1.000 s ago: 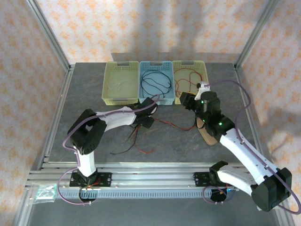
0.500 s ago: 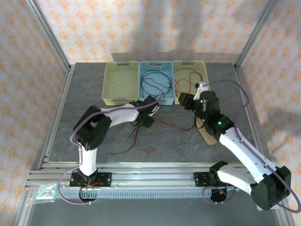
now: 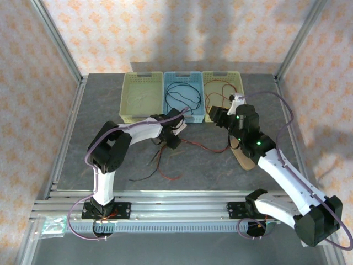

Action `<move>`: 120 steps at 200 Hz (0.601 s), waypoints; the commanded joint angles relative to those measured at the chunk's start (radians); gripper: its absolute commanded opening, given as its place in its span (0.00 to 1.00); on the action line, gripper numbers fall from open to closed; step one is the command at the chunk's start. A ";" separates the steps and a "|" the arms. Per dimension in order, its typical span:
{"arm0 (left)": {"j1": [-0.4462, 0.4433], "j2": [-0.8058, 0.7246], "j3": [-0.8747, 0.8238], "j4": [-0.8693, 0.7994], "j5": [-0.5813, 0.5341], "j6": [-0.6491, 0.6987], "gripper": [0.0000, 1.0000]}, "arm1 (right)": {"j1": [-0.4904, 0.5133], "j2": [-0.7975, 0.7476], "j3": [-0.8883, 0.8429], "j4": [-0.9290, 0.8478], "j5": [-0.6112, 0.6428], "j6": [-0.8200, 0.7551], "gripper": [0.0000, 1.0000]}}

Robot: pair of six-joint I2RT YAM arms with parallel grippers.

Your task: Untangle the cables

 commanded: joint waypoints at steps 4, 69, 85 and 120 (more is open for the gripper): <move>0.030 0.113 -0.028 -0.019 -0.032 0.033 0.39 | -0.001 -0.001 0.032 0.002 -0.008 0.004 0.35; 0.030 0.131 -0.008 -0.026 -0.022 0.047 0.22 | -0.001 -0.002 0.037 0.002 -0.010 0.011 0.35; 0.027 0.125 0.001 -0.025 -0.008 0.047 0.18 | -0.001 -0.003 0.037 0.002 -0.009 0.010 0.35; 0.002 0.104 0.028 -0.028 -0.008 0.046 0.11 | -0.001 -0.003 0.037 0.004 -0.005 0.013 0.35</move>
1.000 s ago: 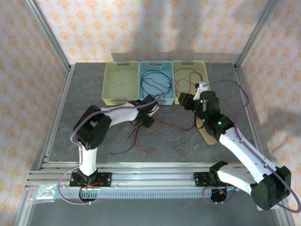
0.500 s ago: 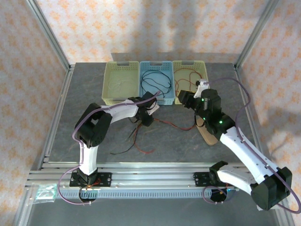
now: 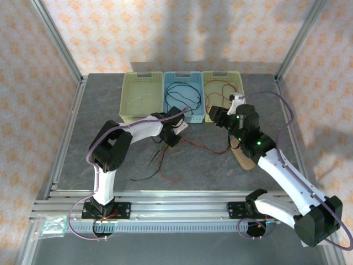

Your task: Untangle the cables

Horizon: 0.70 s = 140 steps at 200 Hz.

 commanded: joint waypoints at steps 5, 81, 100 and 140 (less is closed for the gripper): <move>-0.010 0.084 -0.010 0.003 -0.059 0.008 0.10 | -0.001 -0.003 0.035 0.005 0.000 0.012 0.35; -0.054 -0.177 -0.007 0.022 -0.025 -0.093 0.00 | -0.001 -0.066 0.018 0.038 0.057 0.017 0.35; -0.053 -0.277 -0.034 0.066 0.011 -0.136 0.00 | -0.001 -0.068 0.009 0.058 0.028 0.014 0.35; -0.011 -0.405 -0.093 0.153 0.100 -0.235 0.00 | 0.002 -0.101 -0.036 0.070 -0.053 0.051 0.35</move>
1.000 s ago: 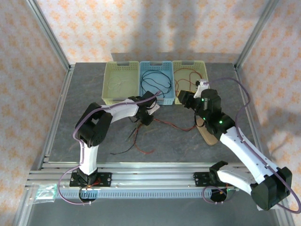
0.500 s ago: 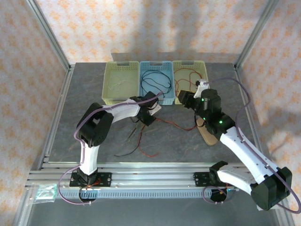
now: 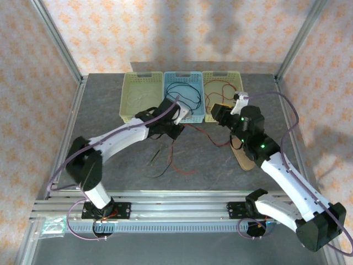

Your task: Untangle the cables

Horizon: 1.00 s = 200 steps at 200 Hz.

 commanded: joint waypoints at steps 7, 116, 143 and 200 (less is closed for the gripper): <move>0.040 -0.058 -0.051 0.085 0.070 -0.118 0.00 | 0.004 -0.068 -0.060 0.050 -0.070 0.055 0.35; 0.070 -0.121 -0.123 0.197 0.190 -0.195 0.00 | 0.210 0.025 -0.516 0.545 -0.377 -0.022 0.50; 0.069 -0.132 -0.126 0.211 0.227 -0.198 0.00 | 0.210 0.146 -0.502 0.629 -0.452 -0.059 0.48; 0.069 -0.136 -0.132 0.206 0.245 -0.194 0.00 | 0.209 0.357 -0.511 0.796 -0.539 -0.095 0.43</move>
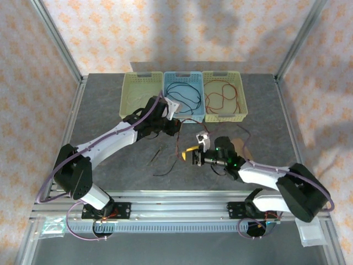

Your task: Untangle the cables

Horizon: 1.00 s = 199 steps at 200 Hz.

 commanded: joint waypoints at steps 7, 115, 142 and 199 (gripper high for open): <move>0.002 -0.038 -0.005 0.021 0.022 -0.003 0.00 | 0.002 0.064 0.015 0.143 -0.053 -0.056 0.43; 0.003 -0.044 -0.006 0.018 0.027 -0.001 0.00 | -0.027 0.283 0.115 0.214 -0.159 -0.070 0.39; 0.002 -0.045 -0.007 0.017 0.028 0.001 0.00 | -0.028 0.303 0.127 0.206 -0.165 -0.076 0.38; 0.003 -0.046 -0.012 0.021 0.027 0.000 0.00 | -0.028 0.310 0.134 0.205 -0.170 -0.070 0.21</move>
